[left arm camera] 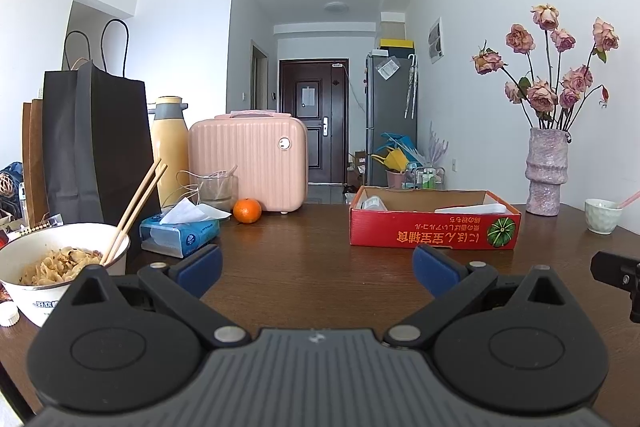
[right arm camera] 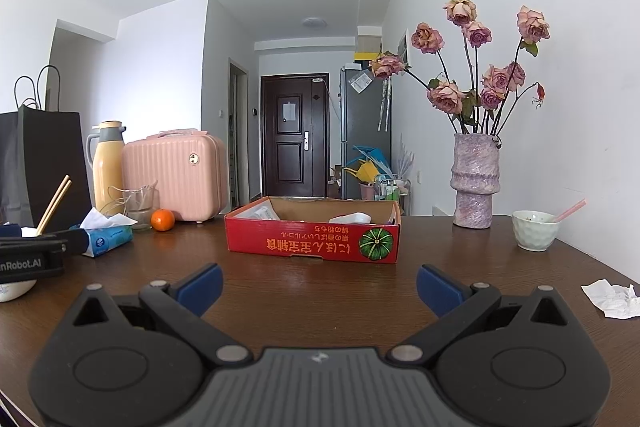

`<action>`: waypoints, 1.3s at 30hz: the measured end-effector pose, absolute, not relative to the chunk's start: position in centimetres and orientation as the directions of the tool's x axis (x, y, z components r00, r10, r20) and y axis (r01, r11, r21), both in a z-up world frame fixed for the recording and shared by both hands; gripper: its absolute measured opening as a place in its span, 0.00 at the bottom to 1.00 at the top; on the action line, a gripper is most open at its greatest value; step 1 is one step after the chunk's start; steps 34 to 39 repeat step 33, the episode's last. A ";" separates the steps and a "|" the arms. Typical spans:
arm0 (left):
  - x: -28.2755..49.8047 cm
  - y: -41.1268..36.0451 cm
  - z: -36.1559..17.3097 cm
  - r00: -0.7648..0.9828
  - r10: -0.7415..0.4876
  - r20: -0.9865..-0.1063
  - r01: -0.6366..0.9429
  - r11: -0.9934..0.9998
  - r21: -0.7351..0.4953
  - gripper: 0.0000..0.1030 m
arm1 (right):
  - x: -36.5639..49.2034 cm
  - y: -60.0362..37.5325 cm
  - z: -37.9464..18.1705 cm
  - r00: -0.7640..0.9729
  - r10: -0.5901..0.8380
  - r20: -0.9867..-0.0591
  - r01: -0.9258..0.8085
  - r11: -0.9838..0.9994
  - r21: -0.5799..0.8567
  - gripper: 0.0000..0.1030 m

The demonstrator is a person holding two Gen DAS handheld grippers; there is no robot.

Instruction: Organize rigid objects

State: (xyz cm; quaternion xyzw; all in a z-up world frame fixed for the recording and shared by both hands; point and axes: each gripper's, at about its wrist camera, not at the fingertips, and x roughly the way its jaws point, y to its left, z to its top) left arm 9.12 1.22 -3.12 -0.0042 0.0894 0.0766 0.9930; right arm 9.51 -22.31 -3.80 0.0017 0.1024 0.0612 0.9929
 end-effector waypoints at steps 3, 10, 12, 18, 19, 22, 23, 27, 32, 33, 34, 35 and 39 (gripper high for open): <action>9.1 1.3 -3.1 0.972 0.152 -0.178 -0.153 0.988 0.005 1.00 | 9.5 -22.3 -3.8 0.971 0.122 -0.204 -0.121 0.992 0.016 1.00; 9.1 1.3 -3.2 0.972 0.149 -0.180 -0.150 0.989 0.004 1.00 | 9.6 -22.2 -3.8 0.971 0.122 -0.208 -0.122 0.992 0.015 1.00; 9.1 1.3 -3.2 0.972 0.149 -0.180 -0.150 0.989 0.004 1.00 | 9.6 -22.1 -3.8 0.970 0.124 -0.209 -0.123 0.992 0.015 1.00; 9.3 1.3 -3.3 0.972 0.146 -0.184 -0.149 0.989 0.002 1.00 | 9.7 -22.0 -3.9 0.970 0.124 -0.211 -0.123 0.992 0.015 1.00; 9.3 1.2 -3.3 0.972 0.147 -0.184 -0.149 0.989 0.003 1.00 | 9.8 -22.0 -3.9 0.969 0.124 -0.213 -0.124 0.992 0.014 1.00; 9.4 1.1 -3.5 0.971 0.151 -0.186 -0.152 0.988 0.006 1.00 | 9.9 -21.9 -4.0 0.968 0.128 -0.215 -0.127 0.992 0.016 1.00; 9.5 1.2 -3.5 0.970 0.151 -0.189 -0.153 0.988 0.006 1.00 | 9.9 -21.8 -4.1 0.968 0.129 -0.216 -0.128 0.992 0.016 1.00; 9.6 1.2 -3.7 0.971 0.143 -0.192 -0.145 0.989 0.006 1.00 | 10.0 -21.7 -4.2 0.967 0.129 -0.222 -0.128 0.992 0.016 1.00; 9.6 1.3 -3.8 0.971 0.135 -0.195 -0.136 0.991 0.005 1.00 | 10.1 -21.7 -4.2 0.966 0.129 -0.224 -0.129 0.992 0.016 1.00; 9.6 1.3 -3.8 0.971 0.133 -0.197 -0.135 0.991 0.004 1.00 | 10.1 -21.7 -4.2 0.966 0.129 -0.224 -0.129 0.992 0.016 1.00; 9.6 1.3 -3.8 0.971 0.133 -0.197 -0.135 0.991 0.004 1.00 | 10.1 -21.7 -4.2 0.966 0.129 -0.224 -0.129 0.992 0.016 1.00; 9.6 1.3 -3.8 0.971 0.133 -0.197 -0.135 0.991 0.004 1.00 | 10.1 -21.7 -4.2 0.966 0.129 -0.224 -0.129 0.992 0.016 1.00; 9.6 1.3 -3.8 0.971 0.133 -0.197 -0.135 0.991 0.004 1.00 | 10.1 -21.7 -4.2 0.966 0.129 -0.224 -0.129 0.992 0.016 1.00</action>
